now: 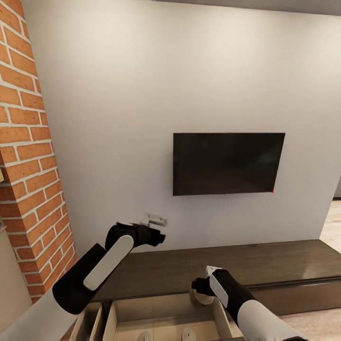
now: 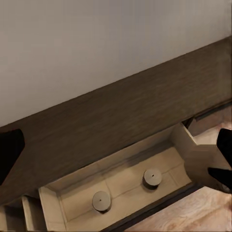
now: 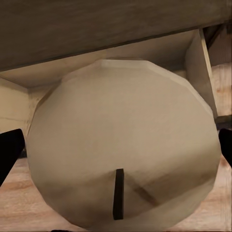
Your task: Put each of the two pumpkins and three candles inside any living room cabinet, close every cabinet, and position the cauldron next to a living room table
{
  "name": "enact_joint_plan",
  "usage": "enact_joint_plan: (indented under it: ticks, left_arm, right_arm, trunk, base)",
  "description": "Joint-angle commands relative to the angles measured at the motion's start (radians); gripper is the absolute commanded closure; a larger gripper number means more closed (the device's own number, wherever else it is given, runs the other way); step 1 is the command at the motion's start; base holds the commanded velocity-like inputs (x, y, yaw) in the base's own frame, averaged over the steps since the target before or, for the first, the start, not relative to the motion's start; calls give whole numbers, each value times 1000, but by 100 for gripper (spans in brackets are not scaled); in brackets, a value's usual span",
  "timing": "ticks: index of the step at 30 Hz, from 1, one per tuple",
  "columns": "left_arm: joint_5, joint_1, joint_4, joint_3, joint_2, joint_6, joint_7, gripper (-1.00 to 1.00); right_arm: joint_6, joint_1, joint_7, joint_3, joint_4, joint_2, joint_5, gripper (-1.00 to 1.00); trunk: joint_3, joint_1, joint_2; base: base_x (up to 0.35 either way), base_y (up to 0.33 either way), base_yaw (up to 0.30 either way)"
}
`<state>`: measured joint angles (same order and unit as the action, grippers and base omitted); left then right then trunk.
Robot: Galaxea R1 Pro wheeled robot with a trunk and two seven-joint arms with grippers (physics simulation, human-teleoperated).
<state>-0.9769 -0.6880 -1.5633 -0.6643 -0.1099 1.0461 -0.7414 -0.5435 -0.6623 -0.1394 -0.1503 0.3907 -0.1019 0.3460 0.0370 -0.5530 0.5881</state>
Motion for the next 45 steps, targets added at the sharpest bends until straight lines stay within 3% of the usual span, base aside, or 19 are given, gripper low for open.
enact_joint_plan:
  ticks: [1,5,8,10,14,20,27,29,32,38,45]
  left_arm:
    - [-14,-1,-5,-2,0,1,-5,-100]
    - [-63,-1,-18,-2,-3,1,12,-100]
    - [-159,-1,-24,-4,-6,1,21,-100]
    - [-186,-1,-25,-4,-8,1,24,-100]
    - [-218,-1,-26,-5,-11,1,63,-100]
    - [-233,-2,-26,5,-17,1,253,-100]
    - [-235,-1,-24,27,-123,1,415,-100]
    - [-234,-1,-24,52,-152,1,469,-100]
    - [-234,-1,-24,125,-220,1,590,-100]
    - [-230,-1,-25,176,-309,1,801,-100]
    - [-223,-1,-24,192,-354,1,944,-100]
  right_arm:
    - [-10,-5,-22,-8,1,-3,14,100]
    - [-28,-23,-57,-8,-6,-25,14,100]
    - [-29,-28,-66,-9,-40,-32,14,100]
    - [-27,-29,-68,-10,-49,-34,15,100]
    - [-25,-28,-68,-11,-59,-40,16,100]
    - [-1,-28,-67,-12,-91,-44,15,100]
    - [14,-28,-66,-13,-113,-45,15,100]
    - [15,-28,-66,-14,-115,-45,14,100]
    - [17,-28,-66,-14,-116,-46,14,100]
    - [24,-28,-65,-15,-117,-51,14,100]
    - [42,-28,-65,-15,-128,-61,14,100]
  trunk:
    - [-4,-4,8]
    - [-16,-20,36]
    - [-26,-31,57]
    - [-32,-39,71]
    - [-44,-54,99]
    - [-63,-77,141]
    - [-85,-104,190]
    - [-91,-112,204]
    - [-101,-123,225]
    - [-120,-146,267]
    - [-142,-173,316]
  base:
    - [0,0,0]
    - [0,0,0]
    - [0,0,0]
    - [0,0,0]
    - [0,0,0]
    - [0,0,0]
    - [0,0,0]
    - [0,0,0]
    - [0,0,0]
    - [0,0,0]
    - [0,0,0]
